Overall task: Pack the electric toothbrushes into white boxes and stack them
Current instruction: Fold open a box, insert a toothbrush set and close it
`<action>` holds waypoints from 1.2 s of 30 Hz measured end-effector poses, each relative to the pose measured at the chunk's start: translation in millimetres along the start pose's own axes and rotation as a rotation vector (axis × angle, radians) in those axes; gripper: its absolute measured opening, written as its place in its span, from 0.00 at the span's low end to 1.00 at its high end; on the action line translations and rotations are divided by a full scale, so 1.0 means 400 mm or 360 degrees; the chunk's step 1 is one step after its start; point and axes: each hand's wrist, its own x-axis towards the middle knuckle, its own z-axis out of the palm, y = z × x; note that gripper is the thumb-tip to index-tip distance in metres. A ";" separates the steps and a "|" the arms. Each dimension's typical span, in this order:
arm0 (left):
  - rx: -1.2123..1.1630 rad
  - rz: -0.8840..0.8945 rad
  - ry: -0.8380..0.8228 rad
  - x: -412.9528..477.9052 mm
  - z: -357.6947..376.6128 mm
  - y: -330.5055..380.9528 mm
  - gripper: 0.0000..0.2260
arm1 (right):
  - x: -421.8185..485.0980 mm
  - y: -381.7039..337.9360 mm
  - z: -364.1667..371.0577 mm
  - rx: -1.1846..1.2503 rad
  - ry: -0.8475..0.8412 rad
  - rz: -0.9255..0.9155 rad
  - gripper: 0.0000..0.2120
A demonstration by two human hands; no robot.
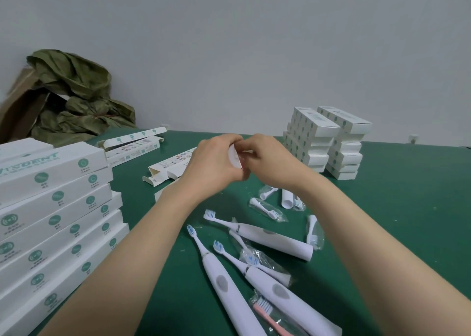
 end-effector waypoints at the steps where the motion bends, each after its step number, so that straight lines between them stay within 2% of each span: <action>1: -0.0002 0.0005 0.0009 0.002 -0.003 -0.001 0.16 | -0.008 -0.002 -0.001 0.0033 0.0030 -0.0006 0.15; 4: 0.0063 0.0013 0.0015 0.005 -0.010 -0.005 0.24 | -0.057 0.010 0.004 0.0173 0.0404 0.0106 0.18; 5: 0.0088 0.0001 0.0011 0.005 -0.011 -0.007 0.26 | -0.081 0.015 0.006 0.0186 0.0477 0.0129 0.16; 6: 0.0103 -0.0013 0.0008 0.005 -0.012 -0.009 0.28 | -0.105 0.017 0.006 0.0177 0.0438 0.0150 0.12; 7: 0.0110 -0.0023 0.0002 0.003 -0.012 -0.010 0.28 | -0.129 0.019 0.006 0.0172 0.0267 0.0157 0.07; 9: 0.0125 -0.0026 -0.0031 -0.006 -0.007 -0.006 0.27 | -0.181 0.007 0.006 0.0128 -0.0338 0.0103 0.01; 11: 0.0146 -0.0002 -0.0064 -0.015 0.001 0.000 0.25 | -0.224 -0.008 0.008 0.0076 -0.0888 0.0023 0.03; 13: 0.0153 0.0011 -0.0090 -0.025 0.008 0.004 0.25 | -0.255 -0.023 0.024 -0.0063 -0.1211 0.0025 0.09; 16: 0.0153 0.0014 -0.0097 -0.034 0.007 0.005 0.26 | -0.273 -0.030 0.061 -0.0359 -0.1264 0.0055 0.16; 20: 0.0156 0.0021 -0.0076 -0.039 0.004 0.004 0.25 | -0.257 -0.022 0.075 -0.0309 -0.1132 0.0065 0.11; 25: 0.0110 0.0008 -0.0057 -0.039 -0.003 0.001 0.27 | -0.203 0.006 0.032 -0.0083 -0.0818 0.0188 0.11; 28: 0.0024 0.0010 -0.0011 -0.038 -0.014 -0.001 0.28 | -0.173 0.006 -0.037 0.0537 -0.0559 0.0232 0.11; 30: -0.0046 0.0005 0.0009 -0.037 -0.021 0.002 0.28 | -0.151 0.000 -0.070 0.1134 -0.0133 0.0247 0.11; 32: -0.0125 0.0019 0.0046 -0.038 -0.023 0.008 0.28 | -0.124 -0.007 -0.077 0.1548 0.0472 0.0278 0.10; 34: -0.0201 0.0046 0.0106 -0.040 -0.023 0.015 0.28 | -0.100 -0.013 -0.065 0.1517 0.0978 0.0338 0.07; 36: -0.0251 0.0058 0.0155 -0.042 -0.021 0.021 0.28 | -0.087 -0.011 -0.043 0.1271 0.1186 0.0392 0.06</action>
